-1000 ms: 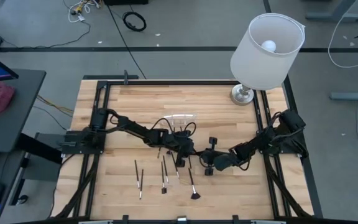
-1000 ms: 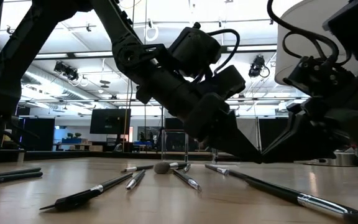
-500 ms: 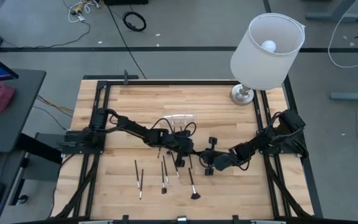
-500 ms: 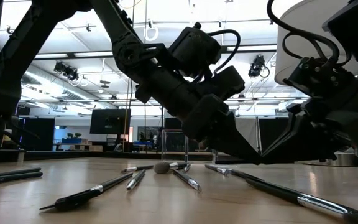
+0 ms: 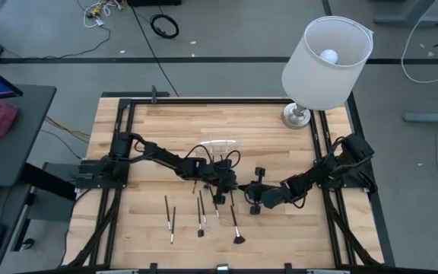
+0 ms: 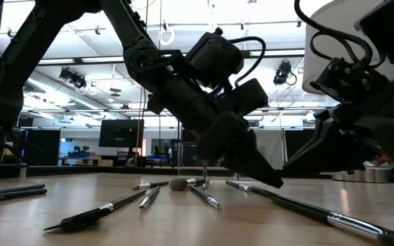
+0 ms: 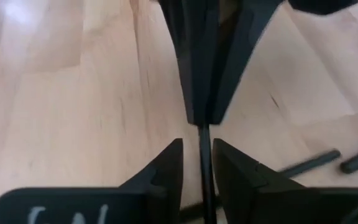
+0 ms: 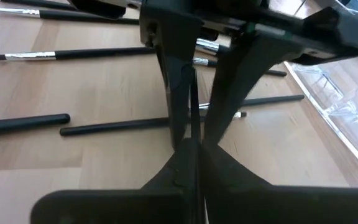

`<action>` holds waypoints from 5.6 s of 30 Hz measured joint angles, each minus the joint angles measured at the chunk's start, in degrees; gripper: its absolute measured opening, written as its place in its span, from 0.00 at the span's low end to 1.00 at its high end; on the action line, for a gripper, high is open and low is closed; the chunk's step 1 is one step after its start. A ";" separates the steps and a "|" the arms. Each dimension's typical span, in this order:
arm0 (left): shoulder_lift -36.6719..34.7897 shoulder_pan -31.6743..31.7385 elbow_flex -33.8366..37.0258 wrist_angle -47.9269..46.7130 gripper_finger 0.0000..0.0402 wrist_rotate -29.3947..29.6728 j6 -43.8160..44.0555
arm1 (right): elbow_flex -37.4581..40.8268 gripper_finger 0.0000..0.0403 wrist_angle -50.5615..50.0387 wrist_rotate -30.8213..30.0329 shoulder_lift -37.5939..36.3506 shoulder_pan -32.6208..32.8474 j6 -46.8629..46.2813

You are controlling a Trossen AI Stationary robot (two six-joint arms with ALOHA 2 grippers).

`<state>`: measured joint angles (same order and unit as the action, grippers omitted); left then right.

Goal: Put items in baskets/containers
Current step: Put the black eyeshadow brush into the transparent organizer

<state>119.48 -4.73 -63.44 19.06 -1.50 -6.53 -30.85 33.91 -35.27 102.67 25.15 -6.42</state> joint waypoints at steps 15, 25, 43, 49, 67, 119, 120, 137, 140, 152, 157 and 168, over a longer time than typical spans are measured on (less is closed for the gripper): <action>0.00 -0.13 0.00 0.24 0.17 0.84 -0.22 | 0.02 0.02 -1.16 0.27 0.04 0.00 -0.58; 0.00 -0.37 0.00 0.16 0.03 0.84 -0.22 | 0.04 0.05 -1.29 0.22 0.09 0.00 -0.60; -0.28 -0.37 -0.02 -1.61 0.03 3.24 -0.13 | 0.07 0.26 -0.55 -0.15 -1.87 0.15 -1.95; -6.27 -0.37 -0.02 -7.97 0.04 9.07 -0.71 | 0.04 0.37 -0.18 -6.89 -10.03 1.40 4.83; -45.09 4.73 22.90 -11.22 0.04 30.02 -3.44 | 0.03 0.39 -2.04 -3.33 -25.50 1.68 5.87; -47.47 6.26 48.26 37.66 0.14 10.66 4.42 | -16.17 0.02 37.33 33.91 3.78 -26.59 12.14; -47.47 6.27 48.26 37.55 0.16 10.73 4.44 | -16.17 0.02 37.41 34.14 3.77 -26.59 11.61; -47.47 6.27 48.28 28.86 0.46 21.19 2.82 | -16.17 0.02 21.69 27.44 1.18 -28.56 10.68; -47.47 6.29 48.28 28.06 0.49 23.89 2.43 | -16.09 0.02 11.60 21.38 -3.24 -29.27 12.87; -47.47 6.27 48.28 24.65 0.51 23.95 2.84 | -16.20 0.02 -20.67 16.86 -23.39 -31.04 5.60; -47.47 6.59 48.28 24.66 0.51 23.94 2.84 | -16.13 0.02 -30.31 13.34 -24.06 -32.14 2.15; -47.47 7.56 48.28 24.68 0.51 22.76 3.30 | -16.13 0.03 -30.40 16.05 -16.74 -33.38 -2.15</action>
<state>72.01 2.83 -15.16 43.75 21.26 -3.22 -46.98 3.51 -19.22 85.94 -8.23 -8.58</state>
